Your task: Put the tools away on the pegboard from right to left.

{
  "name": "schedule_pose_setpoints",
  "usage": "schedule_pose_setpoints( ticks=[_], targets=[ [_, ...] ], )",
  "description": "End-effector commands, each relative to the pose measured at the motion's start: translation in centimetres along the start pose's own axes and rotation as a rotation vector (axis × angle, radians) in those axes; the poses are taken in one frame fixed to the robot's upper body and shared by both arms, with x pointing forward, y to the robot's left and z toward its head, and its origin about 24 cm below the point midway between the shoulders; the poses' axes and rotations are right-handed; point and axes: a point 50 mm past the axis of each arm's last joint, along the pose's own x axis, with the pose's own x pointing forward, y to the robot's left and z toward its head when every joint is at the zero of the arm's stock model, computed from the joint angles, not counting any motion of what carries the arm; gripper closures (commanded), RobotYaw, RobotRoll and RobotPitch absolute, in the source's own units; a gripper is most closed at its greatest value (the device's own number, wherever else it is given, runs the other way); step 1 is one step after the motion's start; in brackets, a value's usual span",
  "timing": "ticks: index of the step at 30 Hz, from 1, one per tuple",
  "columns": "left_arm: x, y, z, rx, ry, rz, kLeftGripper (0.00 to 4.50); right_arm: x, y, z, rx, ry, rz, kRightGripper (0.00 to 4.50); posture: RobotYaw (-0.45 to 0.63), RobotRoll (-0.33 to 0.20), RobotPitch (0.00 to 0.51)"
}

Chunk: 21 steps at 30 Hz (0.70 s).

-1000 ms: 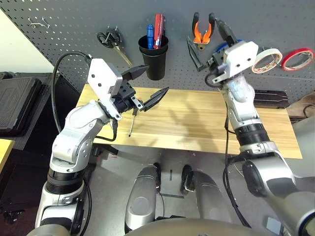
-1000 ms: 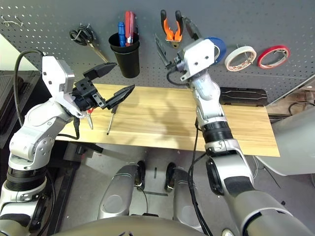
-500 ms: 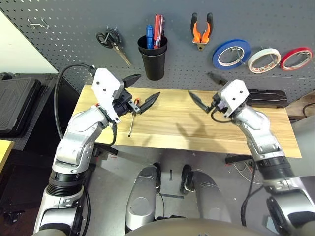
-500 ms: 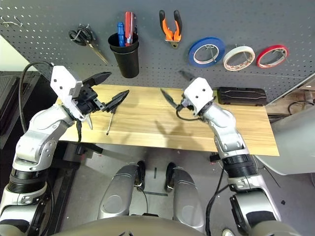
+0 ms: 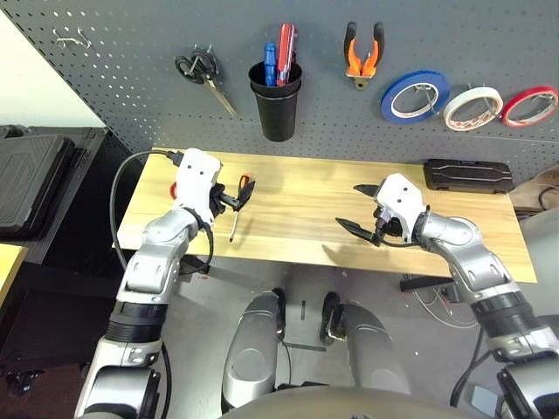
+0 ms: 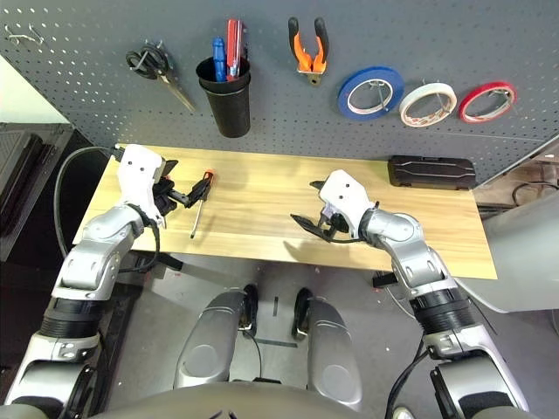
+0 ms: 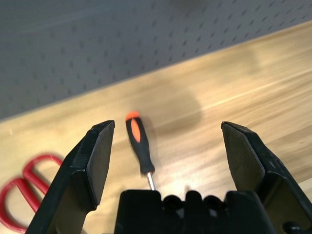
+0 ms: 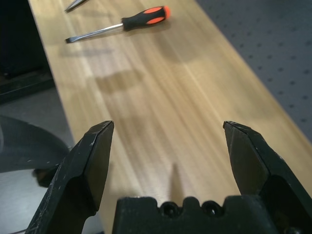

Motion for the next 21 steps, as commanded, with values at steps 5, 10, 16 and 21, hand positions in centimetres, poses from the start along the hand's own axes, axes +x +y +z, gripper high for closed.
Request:
schedule_pose_setpoints(
  ticks=[5,10,16,21],
  targets=[
    [2.1,-0.4,-1.9,-0.005,0.102,0.041,0.00,0.8,1.3,-1.2,0.054,0.054,0.060,0.04,0.26,0.000,0.237],
    [3.1,-0.3,-2.7,-0.012,0.169,0.066,0.00,1.2,2.1,-1.4,0.058,0.062,0.085,0.04,0.25,0.000,0.252],
    [4.3,-0.4,-3.4,-0.057,0.259,0.113,0.00,1.7,2.8,-1.6,0.055,0.070,0.103,0.04,0.24,0.000,0.274],
    [5.1,-0.5,-4.1,-0.082,0.318,0.130,0.00,1.6,2.8,-1.5,0.043,0.072,0.111,0.04,0.23,0.000,0.296]
  ],
)
